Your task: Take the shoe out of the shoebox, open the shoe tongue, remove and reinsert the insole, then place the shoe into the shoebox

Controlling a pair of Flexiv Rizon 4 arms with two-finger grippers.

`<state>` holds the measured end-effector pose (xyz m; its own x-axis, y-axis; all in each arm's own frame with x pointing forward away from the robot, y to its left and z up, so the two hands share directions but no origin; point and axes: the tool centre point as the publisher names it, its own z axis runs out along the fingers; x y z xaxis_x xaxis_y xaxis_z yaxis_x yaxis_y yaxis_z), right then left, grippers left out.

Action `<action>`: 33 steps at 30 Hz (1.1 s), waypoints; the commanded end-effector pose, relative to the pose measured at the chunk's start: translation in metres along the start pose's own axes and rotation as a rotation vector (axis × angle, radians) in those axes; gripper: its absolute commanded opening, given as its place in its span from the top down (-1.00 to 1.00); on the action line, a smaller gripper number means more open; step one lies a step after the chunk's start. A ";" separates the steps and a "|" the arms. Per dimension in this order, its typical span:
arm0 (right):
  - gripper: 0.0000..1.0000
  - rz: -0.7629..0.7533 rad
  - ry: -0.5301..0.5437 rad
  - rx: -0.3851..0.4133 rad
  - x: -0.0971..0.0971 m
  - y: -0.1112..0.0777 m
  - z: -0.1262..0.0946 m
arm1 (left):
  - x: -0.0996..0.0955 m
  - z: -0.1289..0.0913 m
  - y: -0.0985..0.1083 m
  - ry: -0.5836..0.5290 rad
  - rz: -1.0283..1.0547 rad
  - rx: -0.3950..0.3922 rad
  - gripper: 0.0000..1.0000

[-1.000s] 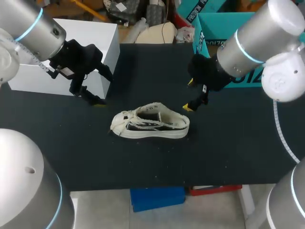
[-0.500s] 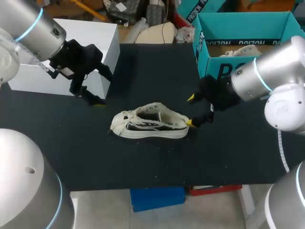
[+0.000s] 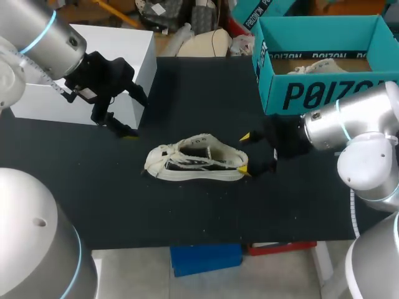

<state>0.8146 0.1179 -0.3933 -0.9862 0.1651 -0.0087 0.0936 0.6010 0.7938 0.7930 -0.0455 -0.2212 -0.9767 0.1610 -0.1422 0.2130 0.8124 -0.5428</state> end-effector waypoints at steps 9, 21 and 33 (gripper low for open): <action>-1.00 0.014 0.014 -0.078 -0.001 -0.014 0.020 | 0.000 0.001 0.001 -0.002 0.003 0.001 -1.00; -1.00 -0.010 0.017 -0.119 -0.006 -0.018 0.039 | 0.000 0.001 0.001 -0.002 0.003 0.001 -1.00; -1.00 -0.017 0.040 -0.160 -0.004 -0.019 0.053 | 0.000 0.001 0.001 -0.002 0.003 0.001 -1.00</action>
<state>0.8215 0.1428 -0.4356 -0.9920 0.1262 -0.0004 0.0607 0.4800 0.8752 0.7930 -0.0455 -0.2211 -0.9767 0.1611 -0.1421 0.2130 0.8125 -0.5427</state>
